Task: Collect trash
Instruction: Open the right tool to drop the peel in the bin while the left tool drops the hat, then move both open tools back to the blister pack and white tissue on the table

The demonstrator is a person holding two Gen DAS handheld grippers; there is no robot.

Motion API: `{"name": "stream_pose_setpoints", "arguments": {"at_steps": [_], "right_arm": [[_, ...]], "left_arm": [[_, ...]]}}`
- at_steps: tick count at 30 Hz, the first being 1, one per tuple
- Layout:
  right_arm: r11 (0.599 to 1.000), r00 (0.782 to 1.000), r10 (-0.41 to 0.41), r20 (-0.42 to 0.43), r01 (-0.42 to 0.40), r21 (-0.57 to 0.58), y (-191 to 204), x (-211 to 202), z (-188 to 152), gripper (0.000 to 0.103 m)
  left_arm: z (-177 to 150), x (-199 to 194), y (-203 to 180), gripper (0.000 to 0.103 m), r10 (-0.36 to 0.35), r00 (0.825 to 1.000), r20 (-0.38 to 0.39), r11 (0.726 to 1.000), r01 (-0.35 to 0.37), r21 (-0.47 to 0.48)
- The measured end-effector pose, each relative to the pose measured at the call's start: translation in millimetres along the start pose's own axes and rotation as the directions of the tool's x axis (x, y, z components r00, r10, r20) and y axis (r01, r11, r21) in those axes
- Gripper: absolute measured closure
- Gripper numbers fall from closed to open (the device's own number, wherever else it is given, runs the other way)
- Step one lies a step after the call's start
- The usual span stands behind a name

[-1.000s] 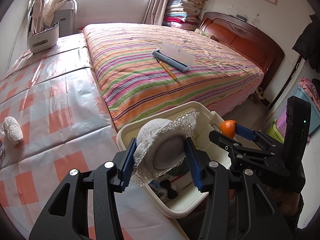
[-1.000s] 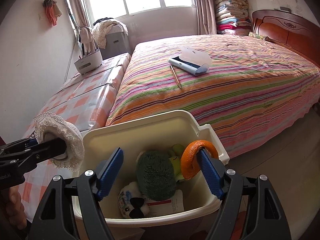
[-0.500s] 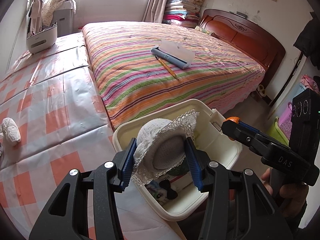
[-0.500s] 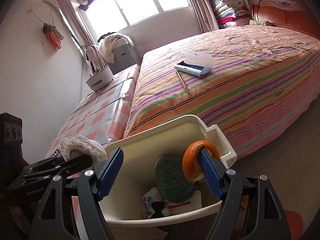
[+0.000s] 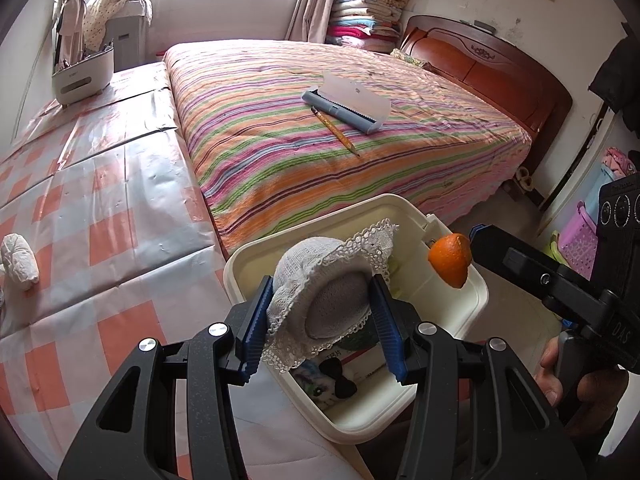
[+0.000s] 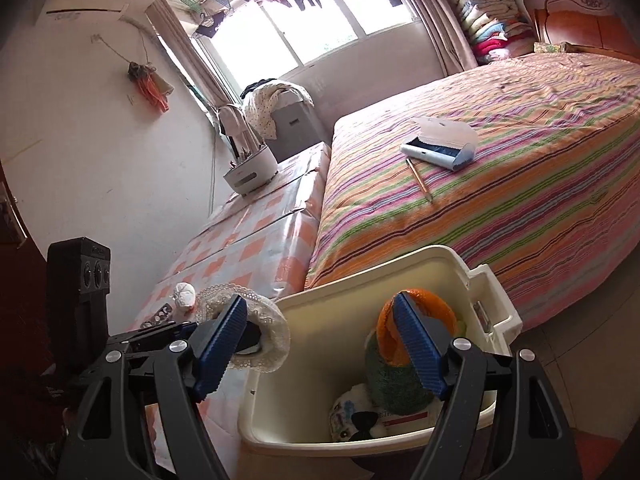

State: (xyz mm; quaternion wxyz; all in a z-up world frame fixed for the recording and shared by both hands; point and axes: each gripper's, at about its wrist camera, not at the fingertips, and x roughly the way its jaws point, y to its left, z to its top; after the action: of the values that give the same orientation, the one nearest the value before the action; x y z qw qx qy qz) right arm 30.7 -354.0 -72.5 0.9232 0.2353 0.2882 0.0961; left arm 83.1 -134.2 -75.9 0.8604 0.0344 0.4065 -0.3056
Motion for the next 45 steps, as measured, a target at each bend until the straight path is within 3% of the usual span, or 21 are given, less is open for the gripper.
{"name": "stream_pose_setpoints", "arguments": {"at_steps": [1,4,6,10,15,18,19,20,22,33,45], "right_arm": [[1.000,1.000,-0.023,0.005,0.023,-0.008,1,0,0,0.030],[0.993,0.995,0.100,-0.008,-0.099,0.069,-7,0,1,0.030],[0.995,0.998,0.060,0.027,-0.062,0.080,-10,-5,2,0.030],[0.987,0.991,0.079,0.108,-0.093,0.128,-18,-19,5,0.030],[0.993,0.987,-0.002,0.161,-0.017,0.119,-17,-28,6,0.030],[0.993,0.979,-0.017,0.202,-0.006,0.114,-17,-35,8,0.030],[0.993,0.978,-0.019,0.207,-0.006,0.116,-17,-36,8,0.029],[0.993,0.978,-0.019,0.206,-0.005,0.118,-18,-35,9,0.029],[0.993,0.979,-0.021,0.202,-0.004,0.120,-19,-34,9,0.029],[0.995,0.986,-0.002,0.166,-0.015,0.101,-8,-22,6,0.029],[0.997,0.993,0.048,0.109,-0.054,0.054,24,6,1,0.029]], "left_arm": [[0,1,-1,0.056,-0.001,1.000,-0.002,1.000,0.001,0.002],[0,3,-3,0.056,-0.002,1.000,-0.007,1.000,0.002,0.006],[0,4,-4,0.056,-0.002,1.000,-0.007,1.000,0.002,0.008],[1,5,-8,0.056,-0.008,1.000,-0.008,1.000,0.008,0.014],[1,10,-18,0.056,-0.013,1.000,-0.016,0.999,0.014,0.040],[1,11,-22,0.050,-0.019,1.000,-0.015,0.999,0.019,0.044],[1,11,-23,0.038,-0.008,1.000,-0.005,0.999,0.009,0.046],[2,9,-23,0.023,0.003,1.000,0.011,0.999,-0.004,0.045],[3,4,-23,0.016,0.033,0.998,0.051,0.999,-0.035,0.039],[4,-6,6,0.014,0.059,0.997,0.041,0.997,-0.057,-0.055],[-3,-31,56,0.014,0.144,0.988,0.047,0.981,-0.136,-0.141]]}}
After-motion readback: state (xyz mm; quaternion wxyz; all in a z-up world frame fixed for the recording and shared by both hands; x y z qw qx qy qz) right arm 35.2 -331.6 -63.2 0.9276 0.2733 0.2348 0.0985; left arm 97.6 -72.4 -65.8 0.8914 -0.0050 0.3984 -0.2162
